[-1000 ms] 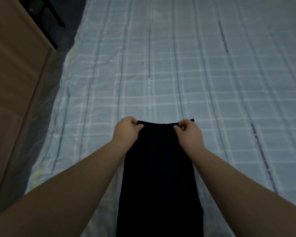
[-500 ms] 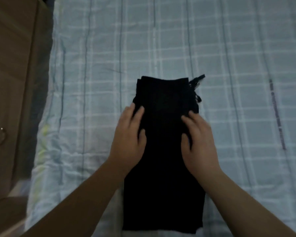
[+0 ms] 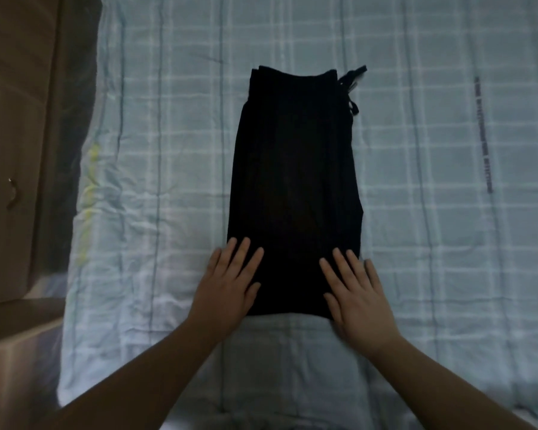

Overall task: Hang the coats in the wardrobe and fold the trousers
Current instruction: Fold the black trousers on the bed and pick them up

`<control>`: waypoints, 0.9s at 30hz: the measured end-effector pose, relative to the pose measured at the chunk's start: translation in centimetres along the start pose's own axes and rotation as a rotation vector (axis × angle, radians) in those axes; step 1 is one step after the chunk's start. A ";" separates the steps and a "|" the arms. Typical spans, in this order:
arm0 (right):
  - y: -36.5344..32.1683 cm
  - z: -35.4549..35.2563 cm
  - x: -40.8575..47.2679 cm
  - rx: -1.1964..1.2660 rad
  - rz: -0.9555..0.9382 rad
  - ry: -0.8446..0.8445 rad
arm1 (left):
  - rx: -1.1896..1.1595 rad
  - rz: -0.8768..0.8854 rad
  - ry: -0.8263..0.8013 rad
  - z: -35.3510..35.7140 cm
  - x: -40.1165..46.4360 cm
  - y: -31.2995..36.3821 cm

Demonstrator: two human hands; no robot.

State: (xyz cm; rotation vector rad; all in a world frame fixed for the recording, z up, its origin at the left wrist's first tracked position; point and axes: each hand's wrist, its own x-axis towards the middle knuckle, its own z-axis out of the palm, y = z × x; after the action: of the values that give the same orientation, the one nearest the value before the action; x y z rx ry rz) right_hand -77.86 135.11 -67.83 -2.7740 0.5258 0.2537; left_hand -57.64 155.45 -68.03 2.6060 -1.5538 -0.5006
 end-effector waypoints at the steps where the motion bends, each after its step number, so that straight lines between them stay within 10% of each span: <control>1: -0.1 -0.1 -0.5 0.032 0.000 0.039 | -0.013 -0.003 0.029 -0.1 -0.4 0.2; 7: -0.2 0.5 -3.3 0.112 -0.365 0.030 | 0.008 0.341 -0.041 0.5 -4.0 -0.7; 27: -2.9 -2.1 -6.0 0.052 -0.135 0.183 | -0.081 0.420 0.039 -5.3 -7.1 -1.0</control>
State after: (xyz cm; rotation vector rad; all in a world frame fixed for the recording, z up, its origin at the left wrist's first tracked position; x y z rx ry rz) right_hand -82.06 138.99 -63.77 -2.7816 0.3787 -0.0448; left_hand -58.28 161.48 -61.47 2.1276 -1.9477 -0.4582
